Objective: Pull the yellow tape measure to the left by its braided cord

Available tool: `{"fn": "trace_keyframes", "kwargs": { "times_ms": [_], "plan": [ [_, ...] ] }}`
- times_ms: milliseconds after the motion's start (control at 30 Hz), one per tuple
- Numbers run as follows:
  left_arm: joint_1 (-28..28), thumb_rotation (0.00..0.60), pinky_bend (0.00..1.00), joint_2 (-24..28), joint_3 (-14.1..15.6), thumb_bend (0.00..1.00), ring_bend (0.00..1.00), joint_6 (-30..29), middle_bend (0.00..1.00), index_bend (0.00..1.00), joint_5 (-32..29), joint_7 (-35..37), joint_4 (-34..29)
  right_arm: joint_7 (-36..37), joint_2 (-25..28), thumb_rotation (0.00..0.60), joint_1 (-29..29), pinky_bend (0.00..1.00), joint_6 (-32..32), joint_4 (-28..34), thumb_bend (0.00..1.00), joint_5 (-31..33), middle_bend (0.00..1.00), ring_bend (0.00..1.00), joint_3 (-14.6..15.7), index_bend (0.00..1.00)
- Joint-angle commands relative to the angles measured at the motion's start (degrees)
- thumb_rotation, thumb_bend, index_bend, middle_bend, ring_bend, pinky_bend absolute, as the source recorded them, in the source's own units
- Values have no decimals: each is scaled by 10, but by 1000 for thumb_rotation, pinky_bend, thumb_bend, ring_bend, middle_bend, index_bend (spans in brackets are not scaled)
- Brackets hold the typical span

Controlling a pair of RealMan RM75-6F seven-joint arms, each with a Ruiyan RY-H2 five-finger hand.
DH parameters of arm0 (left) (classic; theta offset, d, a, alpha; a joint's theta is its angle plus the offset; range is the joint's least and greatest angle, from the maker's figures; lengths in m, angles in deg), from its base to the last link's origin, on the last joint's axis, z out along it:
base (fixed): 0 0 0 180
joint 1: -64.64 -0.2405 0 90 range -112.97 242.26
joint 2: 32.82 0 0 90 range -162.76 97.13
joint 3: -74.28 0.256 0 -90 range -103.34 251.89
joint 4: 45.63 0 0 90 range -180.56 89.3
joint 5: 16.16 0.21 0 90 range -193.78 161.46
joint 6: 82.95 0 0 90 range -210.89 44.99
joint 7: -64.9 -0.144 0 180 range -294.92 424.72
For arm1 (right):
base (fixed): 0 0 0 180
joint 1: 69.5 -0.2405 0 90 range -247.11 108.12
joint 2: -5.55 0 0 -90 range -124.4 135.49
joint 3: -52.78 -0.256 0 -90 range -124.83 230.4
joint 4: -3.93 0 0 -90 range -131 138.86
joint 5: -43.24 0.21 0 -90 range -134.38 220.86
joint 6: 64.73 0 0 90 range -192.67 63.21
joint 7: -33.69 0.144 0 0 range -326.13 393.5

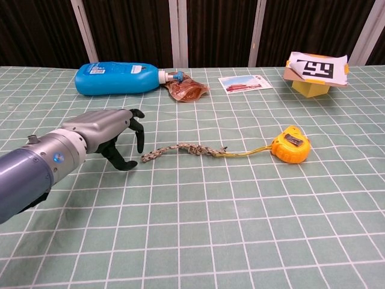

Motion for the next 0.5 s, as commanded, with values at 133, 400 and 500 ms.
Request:
{"fn": "trace_keyframes", "kwargs": {
  "times_ms": [133,400,500],
  "plan": [
    [5,600,0,-11,2,436,0,2,30,498,-3,8,17,1,0,600,0,0,-1,-1,231,0,0,0,0,0],
    [8,600,0,-18,7,461,0,2,36,510,-1,17,25,2,0,600,0,0,-1,-1,230,0,0,0,1,0],
    [8,600,0,-18,8,471,0,1,38,517,-1,18,27,1,0,600,0,0,-2,-1,231,1,0,0,1,0]
  ]
}}
